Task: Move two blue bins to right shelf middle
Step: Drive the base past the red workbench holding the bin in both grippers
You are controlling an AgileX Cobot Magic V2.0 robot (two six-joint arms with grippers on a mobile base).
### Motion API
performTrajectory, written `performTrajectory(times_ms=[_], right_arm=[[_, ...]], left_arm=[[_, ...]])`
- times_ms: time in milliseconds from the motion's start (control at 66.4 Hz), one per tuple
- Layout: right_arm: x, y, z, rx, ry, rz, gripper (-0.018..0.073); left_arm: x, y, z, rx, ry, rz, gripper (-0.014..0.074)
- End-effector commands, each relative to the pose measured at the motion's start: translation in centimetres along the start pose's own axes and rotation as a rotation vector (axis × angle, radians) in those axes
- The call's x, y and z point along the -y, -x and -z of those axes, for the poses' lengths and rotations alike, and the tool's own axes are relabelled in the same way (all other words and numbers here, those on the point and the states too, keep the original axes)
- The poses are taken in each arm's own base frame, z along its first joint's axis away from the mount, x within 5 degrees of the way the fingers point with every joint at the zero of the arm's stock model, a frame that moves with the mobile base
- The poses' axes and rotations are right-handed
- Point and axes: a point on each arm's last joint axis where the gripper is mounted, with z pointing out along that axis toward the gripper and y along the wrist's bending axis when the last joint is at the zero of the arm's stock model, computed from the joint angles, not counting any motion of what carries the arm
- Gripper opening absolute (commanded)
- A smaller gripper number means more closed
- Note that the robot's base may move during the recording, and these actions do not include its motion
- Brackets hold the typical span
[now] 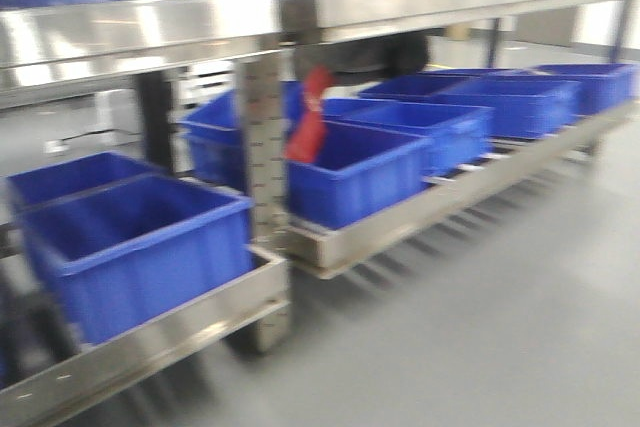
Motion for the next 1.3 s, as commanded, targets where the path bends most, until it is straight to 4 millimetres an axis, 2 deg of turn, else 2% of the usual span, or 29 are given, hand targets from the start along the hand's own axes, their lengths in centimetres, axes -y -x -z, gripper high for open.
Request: performTrajectory(times_ms=[0,1280], right_arm=[[-0.82,1.20,0.94,0.117,0.078,-0.020,-0.0153],[-0.82,1.20,0.94,0.117,0.078,-0.020,-0.0153]], left_arm=[[1.60,0.91,1.34,0.093,-0.127,0.034,-0.0111],[1.53,0.91,1.33,0.094,-0.119,0.029,-0.0111]])
